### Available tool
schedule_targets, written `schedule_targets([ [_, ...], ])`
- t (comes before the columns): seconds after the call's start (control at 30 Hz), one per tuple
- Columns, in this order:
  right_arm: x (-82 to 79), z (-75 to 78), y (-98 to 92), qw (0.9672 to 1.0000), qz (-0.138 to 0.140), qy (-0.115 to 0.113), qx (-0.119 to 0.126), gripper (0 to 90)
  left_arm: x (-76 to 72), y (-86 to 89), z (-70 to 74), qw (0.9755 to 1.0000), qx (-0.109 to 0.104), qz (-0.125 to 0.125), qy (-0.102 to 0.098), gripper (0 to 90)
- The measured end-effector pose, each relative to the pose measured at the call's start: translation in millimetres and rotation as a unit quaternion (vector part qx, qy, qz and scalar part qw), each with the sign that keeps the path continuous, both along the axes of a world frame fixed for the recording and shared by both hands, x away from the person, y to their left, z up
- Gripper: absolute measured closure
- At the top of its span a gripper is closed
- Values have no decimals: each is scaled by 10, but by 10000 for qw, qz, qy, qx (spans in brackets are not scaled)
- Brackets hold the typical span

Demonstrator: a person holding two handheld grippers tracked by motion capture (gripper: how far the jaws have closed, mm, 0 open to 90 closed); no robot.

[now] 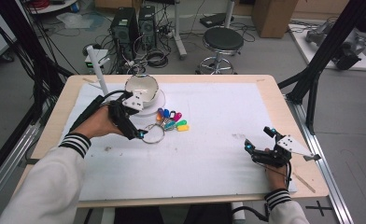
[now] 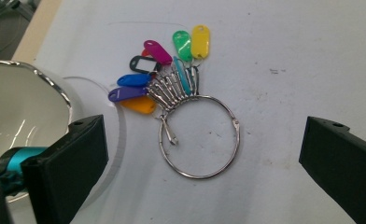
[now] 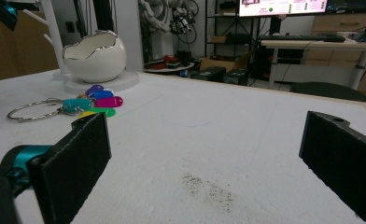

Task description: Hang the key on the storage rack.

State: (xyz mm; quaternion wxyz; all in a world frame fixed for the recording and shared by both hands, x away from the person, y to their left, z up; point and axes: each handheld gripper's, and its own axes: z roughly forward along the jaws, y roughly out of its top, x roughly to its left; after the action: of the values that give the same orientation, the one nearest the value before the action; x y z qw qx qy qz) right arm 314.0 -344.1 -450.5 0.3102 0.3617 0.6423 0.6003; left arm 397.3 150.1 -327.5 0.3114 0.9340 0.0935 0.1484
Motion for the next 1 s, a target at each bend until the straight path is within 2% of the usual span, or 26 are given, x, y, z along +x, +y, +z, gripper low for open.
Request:
schedule_targets([
  [0.07,-1,0,1,10000,4,13,18,16,25,-98,-37,9997,188,-61,133,17],
  [0.1,-1,0,1,10000,4,13,18,16,25,-98,-37,9997,188,-61,133,17],
  [0.17,2,0,-2,10000,6,2,10,16,53,-188,-89,9991,367,-137,162,17],
  [0.27,0,1,-1,10000,-14,28,31,16,76,-237,-137,9986,467,-174,198,17],
  [0.33,0,0,-2,10000,4,15,21,16,109,-292,-217,9970,699,-187,287,17],
  [0.4,2,1,-3,10000,-10,8,27,16,117,-309,-249,9964,753,-180,333,17],
  [0.43,0,0,-1,10000,-13,29,32,16,132,-336,-300,9951,901,-207,354,17],
  [0.5,1,0,-1,10000,-5,24,34,16,143,-360,-341,9935,1042,-201,400,17],
  [0.67,-1,1,-1,10000,-5,33,39,16,149,-412,-416,9921,1141,-195,478,17],
  [0.7,0,1,0,10000,-8,30,37,16,155,-439,-449,9907,1236,-221,525,17],
  [0.77,1,0,-1,10000,-5,26,34,16,153,-454,-470,9903,1258,-226,546,17],
  [0.8,1,0,-1,10000,-4,24,34,16,154,-482,-500,9882,1383,-282,598,17],
  [0.93,1,0,-1,10000,-11,27,30,16,147,-526,-558,9865,1462,-299,673,17],
  [1.0,1,0,-1,10000,-4,23,33,16,147,-549,-593,9848,1531,-320,762,17],
])
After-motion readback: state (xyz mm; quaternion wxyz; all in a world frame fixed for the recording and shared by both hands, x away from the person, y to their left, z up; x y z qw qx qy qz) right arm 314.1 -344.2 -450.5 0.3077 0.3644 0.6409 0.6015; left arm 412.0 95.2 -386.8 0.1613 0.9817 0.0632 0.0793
